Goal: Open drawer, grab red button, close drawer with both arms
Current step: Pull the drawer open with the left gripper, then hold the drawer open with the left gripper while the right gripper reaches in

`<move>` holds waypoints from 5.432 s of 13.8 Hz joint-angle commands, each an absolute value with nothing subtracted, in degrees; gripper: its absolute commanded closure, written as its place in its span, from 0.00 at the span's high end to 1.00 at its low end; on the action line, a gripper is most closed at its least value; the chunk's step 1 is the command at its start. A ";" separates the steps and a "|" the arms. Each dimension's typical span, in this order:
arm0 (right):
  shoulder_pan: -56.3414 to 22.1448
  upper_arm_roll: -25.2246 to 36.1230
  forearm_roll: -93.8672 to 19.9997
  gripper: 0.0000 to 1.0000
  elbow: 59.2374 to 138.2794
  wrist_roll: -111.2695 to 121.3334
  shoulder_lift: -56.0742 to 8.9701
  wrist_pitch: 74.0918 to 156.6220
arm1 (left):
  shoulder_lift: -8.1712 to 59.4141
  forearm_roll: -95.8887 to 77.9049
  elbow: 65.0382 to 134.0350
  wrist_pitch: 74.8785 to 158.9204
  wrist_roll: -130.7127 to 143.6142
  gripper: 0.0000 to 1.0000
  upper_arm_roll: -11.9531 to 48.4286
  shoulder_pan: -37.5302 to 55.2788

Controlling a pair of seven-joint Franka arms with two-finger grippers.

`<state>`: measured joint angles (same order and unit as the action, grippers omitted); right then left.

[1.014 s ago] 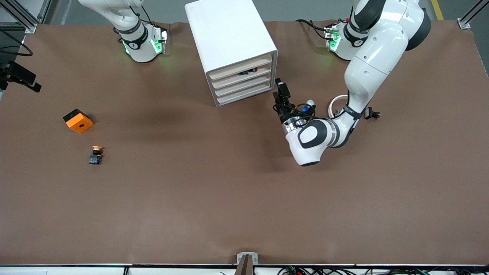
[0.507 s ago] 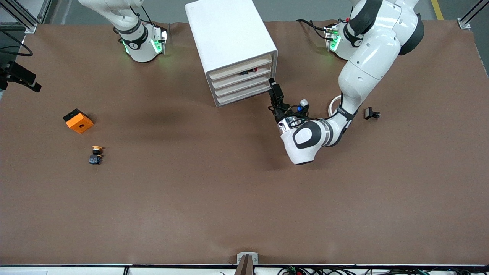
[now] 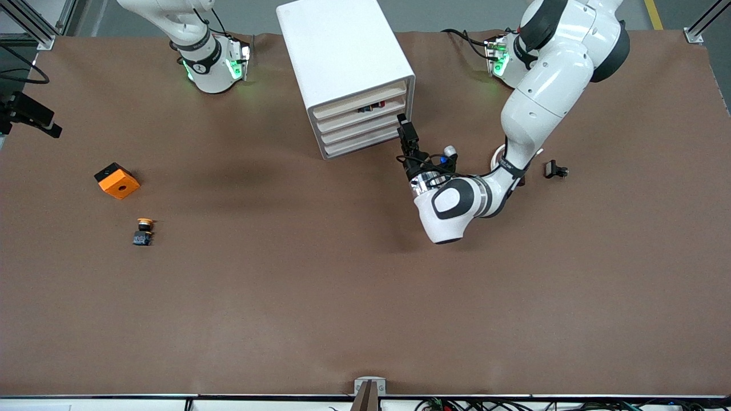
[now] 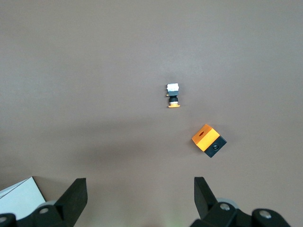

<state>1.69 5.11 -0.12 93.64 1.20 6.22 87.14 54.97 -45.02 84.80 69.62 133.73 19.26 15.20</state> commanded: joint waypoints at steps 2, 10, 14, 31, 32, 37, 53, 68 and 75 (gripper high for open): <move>2.02 4.75 0.44 1.00 95.01 1.49 7.73 87.36 | 55.11 -45.26 84.20 68.73 135.00 0.71 19.86 17.14; 2.02 4.75 0.44 1.00 95.01 1.49 7.73 87.36 | 54.76 -42.63 87.89 68.47 134.91 0.60 19.86 18.28; 2.02 4.75 0.44 1.00 95.01 1.49 7.73 87.45 | 54.67 -41.66 89.38 68.20 134.91 0.37 19.95 19.16; 2.02 4.75 0.35 1.00 95.01 1.49 7.73 87.45 | 54.23 -40.34 86.84 67.76 135.09 0.10 19.34 18.02; 2.02 4.75 0.35 1.00 95.01 1.49 7.73 87.45 | 54.23 -39.56 86.40 67.76 135.09 0.13 19.42 17.41; 2.02 4.75 0.35 1.00 95.01 1.41 7.73 87.36 | 54.05 -38.15 83.33 66.18 135.09 0.13 19.25 14.42; 2.02 4.92 0.00 1.00 90.18 1.93 -0.70 87.89 | 54.49 -38.23 80.86 65.39 135.00 0.78 16.88 10.63; -12.12 4.57 0.45 1.00 87.01 -24.16 -7.38 90.88 | 54.05 -40.08 80.86 64.07 134.39 1.00 17.58 9.32; -21.35 4.39 -9.23 1.00 86.93 -53.04 -9.40 94.04 | 53.44 -32.63 80.86 63.19 119.48 1.00 21.09 3.61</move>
